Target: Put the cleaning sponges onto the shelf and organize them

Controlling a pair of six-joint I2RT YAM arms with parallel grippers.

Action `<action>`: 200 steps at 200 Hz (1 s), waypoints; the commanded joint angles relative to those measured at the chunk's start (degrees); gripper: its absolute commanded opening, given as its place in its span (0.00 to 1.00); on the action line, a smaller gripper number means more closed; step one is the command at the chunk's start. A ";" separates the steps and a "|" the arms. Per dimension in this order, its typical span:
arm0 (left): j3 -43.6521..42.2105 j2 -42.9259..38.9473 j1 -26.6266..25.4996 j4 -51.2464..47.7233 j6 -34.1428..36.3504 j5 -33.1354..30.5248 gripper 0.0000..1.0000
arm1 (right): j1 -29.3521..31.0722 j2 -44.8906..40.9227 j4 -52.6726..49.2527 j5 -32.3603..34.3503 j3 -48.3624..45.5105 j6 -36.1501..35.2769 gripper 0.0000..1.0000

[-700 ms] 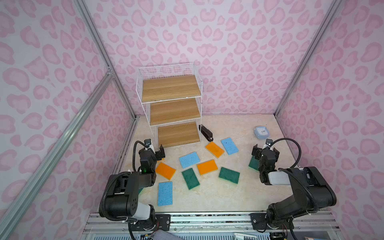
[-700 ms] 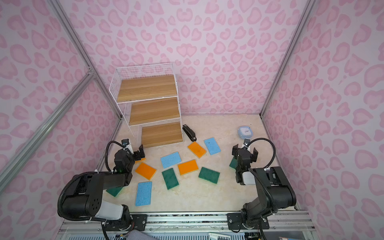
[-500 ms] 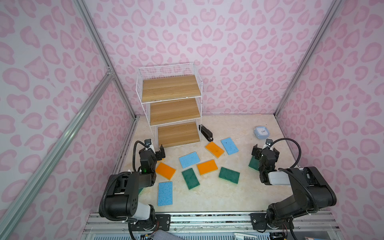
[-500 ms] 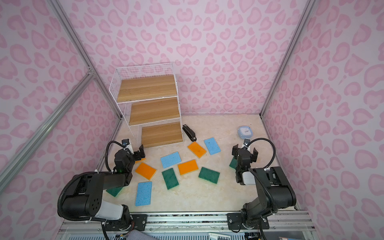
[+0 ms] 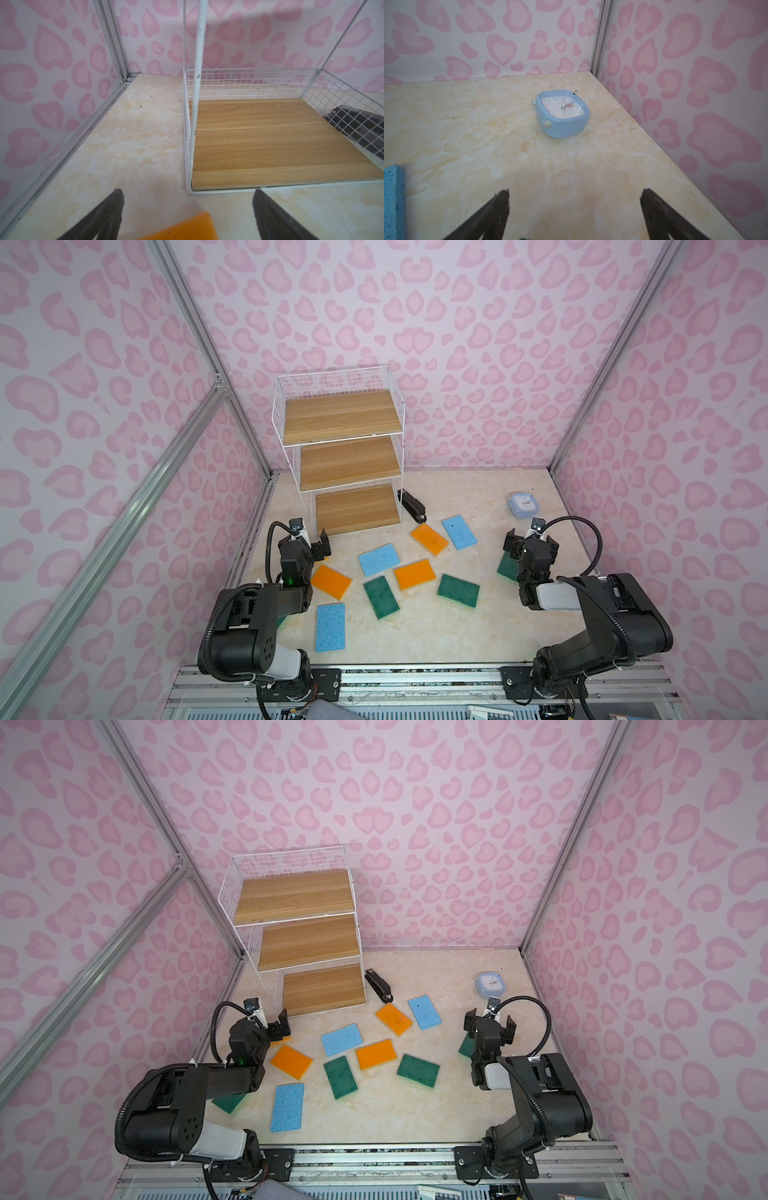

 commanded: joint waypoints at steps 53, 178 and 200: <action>0.42 0.06 0.20 0.73 0.11 0.28 0.98 | 0.01 0.05 0.20 -0.22 0.16 0.33 1.00; 10.65 -8.26 0.29 -22.40 -2.09 -2.52 0.97 | 2.72 -12.28 -24.26 4.37 7.40 2.83 0.97; 15.94 -13.91 0.25 -33.31 -6.87 -1.05 0.97 | 1.54 -19.30 -32.43 -2.37 9.89 10.69 0.95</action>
